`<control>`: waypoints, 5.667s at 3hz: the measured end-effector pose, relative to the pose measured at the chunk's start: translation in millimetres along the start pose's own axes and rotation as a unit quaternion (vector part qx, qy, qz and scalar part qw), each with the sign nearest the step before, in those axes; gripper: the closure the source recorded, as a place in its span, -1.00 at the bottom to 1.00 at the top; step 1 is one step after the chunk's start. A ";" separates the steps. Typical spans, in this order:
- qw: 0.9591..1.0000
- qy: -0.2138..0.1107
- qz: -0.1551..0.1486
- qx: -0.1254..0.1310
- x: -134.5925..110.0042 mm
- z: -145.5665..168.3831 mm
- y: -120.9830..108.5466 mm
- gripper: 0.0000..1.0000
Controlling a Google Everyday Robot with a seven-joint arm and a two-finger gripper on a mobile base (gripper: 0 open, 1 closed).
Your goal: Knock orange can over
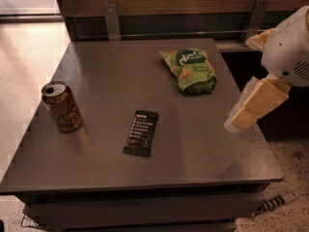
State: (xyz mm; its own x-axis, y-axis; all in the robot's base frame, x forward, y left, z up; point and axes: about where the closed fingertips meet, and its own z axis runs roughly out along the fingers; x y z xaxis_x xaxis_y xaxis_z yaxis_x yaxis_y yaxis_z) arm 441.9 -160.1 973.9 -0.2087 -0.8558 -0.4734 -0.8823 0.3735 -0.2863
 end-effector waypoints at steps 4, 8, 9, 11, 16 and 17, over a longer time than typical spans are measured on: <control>0.953 -0.296 0.046 -0.040 -113.3 78.7 23.9 -1.00; 0.920 -0.385 0.031 -0.067 -182.3 138.2 32.8 -1.00; 0.914 -0.395 0.028 -0.092 -205.5 161.6 53.5 -1.00; 0.898 -0.421 0.034 -0.128 -247.4 199.6 86.4 -1.00; 0.876 -0.456 0.021 -0.156 -290.4 231.1 120.5 -0.25; 0.875 -0.457 0.018 -0.158 -292.5 230.3 122.7 0.36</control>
Offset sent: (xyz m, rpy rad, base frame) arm 0.0432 0.1406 -0.0205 0.6858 -0.1288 0.1353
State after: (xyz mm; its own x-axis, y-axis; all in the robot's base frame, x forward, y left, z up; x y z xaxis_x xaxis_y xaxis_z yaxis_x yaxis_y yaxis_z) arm 491.8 218.5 885.4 0.0578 -0.1478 -0.9873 -0.9848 0.1541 -0.0807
